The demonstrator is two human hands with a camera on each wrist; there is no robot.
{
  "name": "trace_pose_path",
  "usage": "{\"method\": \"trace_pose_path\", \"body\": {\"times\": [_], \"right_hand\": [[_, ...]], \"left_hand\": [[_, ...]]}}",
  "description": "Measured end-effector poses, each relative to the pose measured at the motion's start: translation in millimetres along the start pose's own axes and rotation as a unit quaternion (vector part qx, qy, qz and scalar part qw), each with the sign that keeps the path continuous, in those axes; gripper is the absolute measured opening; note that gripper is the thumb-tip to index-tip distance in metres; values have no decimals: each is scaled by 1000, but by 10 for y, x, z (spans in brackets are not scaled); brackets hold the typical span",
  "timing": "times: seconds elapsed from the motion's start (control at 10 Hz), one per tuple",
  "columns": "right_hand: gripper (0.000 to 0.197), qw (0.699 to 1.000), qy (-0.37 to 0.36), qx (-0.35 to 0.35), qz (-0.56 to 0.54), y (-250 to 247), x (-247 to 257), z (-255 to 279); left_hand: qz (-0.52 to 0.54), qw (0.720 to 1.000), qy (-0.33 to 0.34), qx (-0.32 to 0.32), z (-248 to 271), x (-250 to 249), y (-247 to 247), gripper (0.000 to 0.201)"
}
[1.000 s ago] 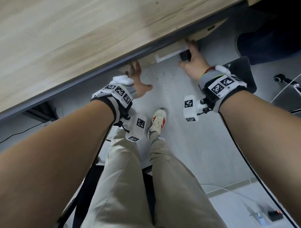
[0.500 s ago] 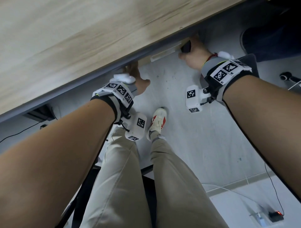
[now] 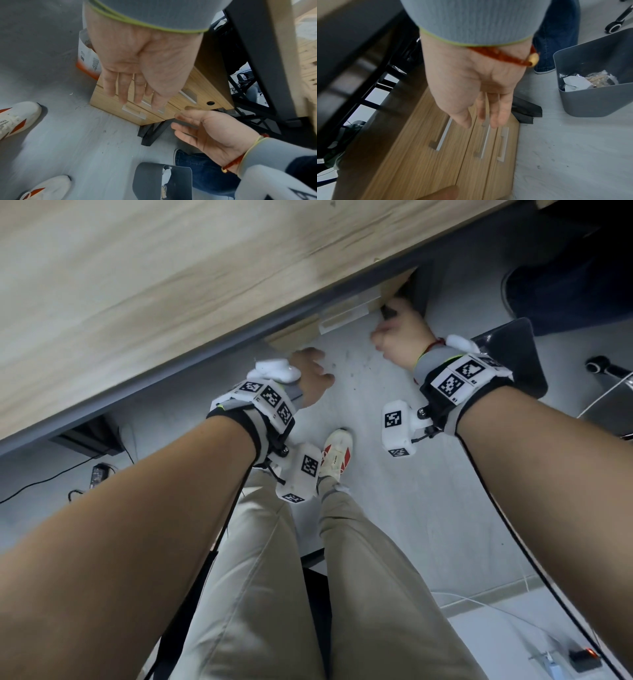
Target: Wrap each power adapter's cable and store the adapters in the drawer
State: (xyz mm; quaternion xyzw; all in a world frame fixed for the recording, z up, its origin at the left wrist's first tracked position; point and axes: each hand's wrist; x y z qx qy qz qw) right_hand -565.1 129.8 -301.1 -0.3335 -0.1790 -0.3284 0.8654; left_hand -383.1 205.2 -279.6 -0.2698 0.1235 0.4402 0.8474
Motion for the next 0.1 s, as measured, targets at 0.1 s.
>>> {"method": "trace_pose_path", "body": {"times": [0.1], "right_hand": [[44,1000,-12,6,28,10,-15,197]], "left_hand": [[50,998,30,-27,173,36,81,30]]}}
Point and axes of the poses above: each hand's wrist, its own z-axis away from the middle knuckle, its own y-axis out of the palm, x = y × z, and after that the axes turned 2 degrees about z, right-handed
